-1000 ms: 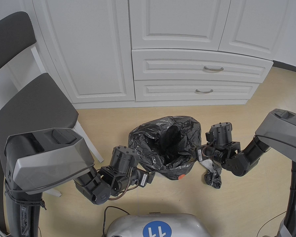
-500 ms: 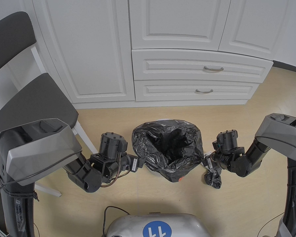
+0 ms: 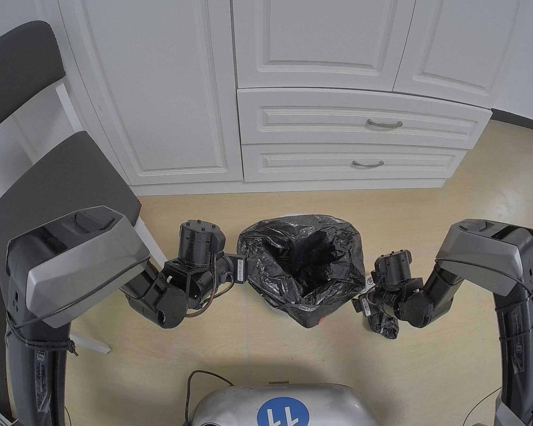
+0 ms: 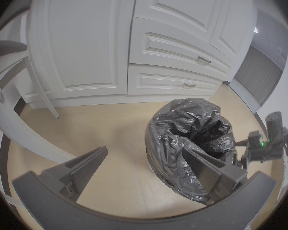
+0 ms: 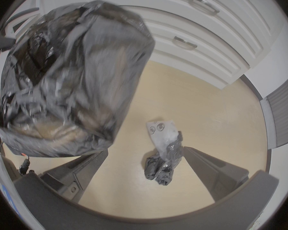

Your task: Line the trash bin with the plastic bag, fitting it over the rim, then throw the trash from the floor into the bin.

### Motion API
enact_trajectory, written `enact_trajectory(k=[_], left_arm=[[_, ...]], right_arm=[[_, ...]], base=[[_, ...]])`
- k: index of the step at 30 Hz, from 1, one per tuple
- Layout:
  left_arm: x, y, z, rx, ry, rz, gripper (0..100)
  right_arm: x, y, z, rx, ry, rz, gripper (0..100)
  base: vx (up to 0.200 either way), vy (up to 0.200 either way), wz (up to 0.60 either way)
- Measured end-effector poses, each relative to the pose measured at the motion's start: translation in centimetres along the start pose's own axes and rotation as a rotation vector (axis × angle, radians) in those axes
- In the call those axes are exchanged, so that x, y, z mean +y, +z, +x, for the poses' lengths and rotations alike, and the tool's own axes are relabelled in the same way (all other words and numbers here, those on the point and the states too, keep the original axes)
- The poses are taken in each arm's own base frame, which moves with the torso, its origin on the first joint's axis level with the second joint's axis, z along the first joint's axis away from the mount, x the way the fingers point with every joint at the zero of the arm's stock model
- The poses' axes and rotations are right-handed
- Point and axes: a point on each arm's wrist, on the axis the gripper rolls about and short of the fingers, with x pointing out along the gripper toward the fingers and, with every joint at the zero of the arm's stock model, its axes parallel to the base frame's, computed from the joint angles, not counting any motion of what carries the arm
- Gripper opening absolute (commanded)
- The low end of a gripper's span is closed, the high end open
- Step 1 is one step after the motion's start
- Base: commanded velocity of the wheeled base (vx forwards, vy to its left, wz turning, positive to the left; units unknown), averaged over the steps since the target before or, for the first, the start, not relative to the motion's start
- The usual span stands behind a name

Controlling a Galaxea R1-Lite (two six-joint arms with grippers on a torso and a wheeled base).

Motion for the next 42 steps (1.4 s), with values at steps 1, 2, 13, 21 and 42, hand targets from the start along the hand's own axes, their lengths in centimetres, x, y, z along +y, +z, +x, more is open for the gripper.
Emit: enact_trajectory(k=[1, 2, 13, 21, 42], left_arm=[[0.1, 0.0, 0.3, -0.003, 0.007, -0.004, 100], [0.1, -0.1, 0.5, -0.004, 0.010, -0.006, 100], [1.3, -1.1, 1.8, 0.025, 0.078, -0.001, 100], [2.5, -1.3, 1.1, 0.137, 0.109, 0.015, 100], [1.4, 2.1, -2.4, 0.041, 0.070, -0.005, 100]], right_arm=[[0.3, -0.2, 0.0, 0.007, 0.010, -0.006, 100], [0.6, -0.4, -0.1, 0.012, 0.020, -0.012, 100], [1.3, -0.7, -2.2, 0.022, 0.062, -0.043, 100], [0.1, 1.3, -5.4, -0.040, 0.093, -0.024, 100], [-10.3, 6.0, -11.8, -0.216, 0.087, 0.198, 100]], base=[[0.000, 0.000, 0.00], [0.000, 0.000, 0.00], [0.000, 0.000, 0.00], [0.000, 0.000, 0.00], [0.000, 0.000, 0.00]])
